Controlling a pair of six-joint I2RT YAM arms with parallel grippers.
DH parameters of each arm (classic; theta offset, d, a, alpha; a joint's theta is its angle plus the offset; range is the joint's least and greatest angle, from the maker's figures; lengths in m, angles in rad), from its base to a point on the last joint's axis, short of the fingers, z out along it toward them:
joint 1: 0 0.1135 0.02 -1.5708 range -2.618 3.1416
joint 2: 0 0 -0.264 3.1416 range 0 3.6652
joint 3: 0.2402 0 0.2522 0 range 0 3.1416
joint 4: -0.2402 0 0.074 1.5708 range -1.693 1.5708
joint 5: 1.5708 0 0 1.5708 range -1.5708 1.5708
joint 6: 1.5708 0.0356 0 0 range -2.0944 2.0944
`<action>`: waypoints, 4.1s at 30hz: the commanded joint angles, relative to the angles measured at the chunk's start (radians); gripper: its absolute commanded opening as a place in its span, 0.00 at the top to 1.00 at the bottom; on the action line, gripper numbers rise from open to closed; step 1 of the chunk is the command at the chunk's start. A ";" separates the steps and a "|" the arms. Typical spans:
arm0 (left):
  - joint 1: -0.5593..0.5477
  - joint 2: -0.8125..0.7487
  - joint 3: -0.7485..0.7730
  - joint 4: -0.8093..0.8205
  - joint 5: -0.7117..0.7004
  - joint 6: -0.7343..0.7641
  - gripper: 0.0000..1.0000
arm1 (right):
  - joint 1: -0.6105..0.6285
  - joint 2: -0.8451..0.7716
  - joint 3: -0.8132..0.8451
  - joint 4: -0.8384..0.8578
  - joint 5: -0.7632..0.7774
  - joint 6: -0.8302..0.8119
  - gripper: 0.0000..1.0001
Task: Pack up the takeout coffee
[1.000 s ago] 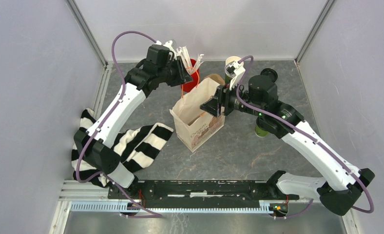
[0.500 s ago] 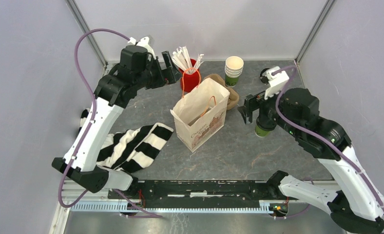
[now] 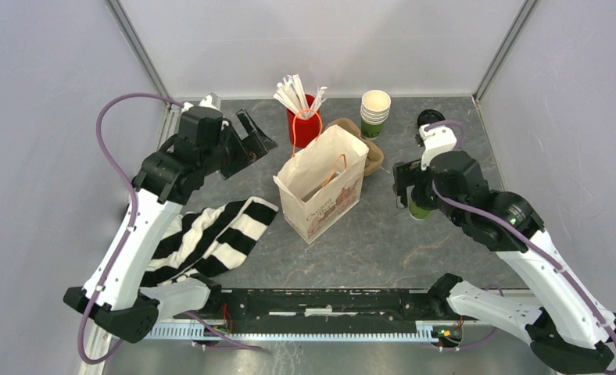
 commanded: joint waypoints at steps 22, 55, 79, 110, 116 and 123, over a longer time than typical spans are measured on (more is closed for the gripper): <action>0.004 -0.071 -0.030 -0.015 0.090 0.109 0.00 | -0.178 0.155 -0.096 -0.038 0.104 0.064 0.02; 0.004 -0.002 0.030 0.017 0.072 0.301 0.00 | -0.644 0.484 -0.119 0.125 -0.339 -0.222 0.05; 0.004 0.004 0.024 0.004 0.090 0.294 0.00 | -0.642 0.471 -0.182 0.132 -0.336 -0.240 0.12; 0.004 -0.020 0.016 -0.050 0.057 0.258 0.00 | -0.642 0.446 -0.235 0.163 -0.371 -0.234 0.14; 0.004 0.013 0.048 -0.113 0.060 0.252 0.00 | -0.643 0.406 -0.213 0.166 -0.372 -0.229 0.22; 0.004 0.030 0.042 -0.162 0.096 0.172 0.00 | -0.642 0.334 -0.159 0.174 -0.426 -0.213 0.28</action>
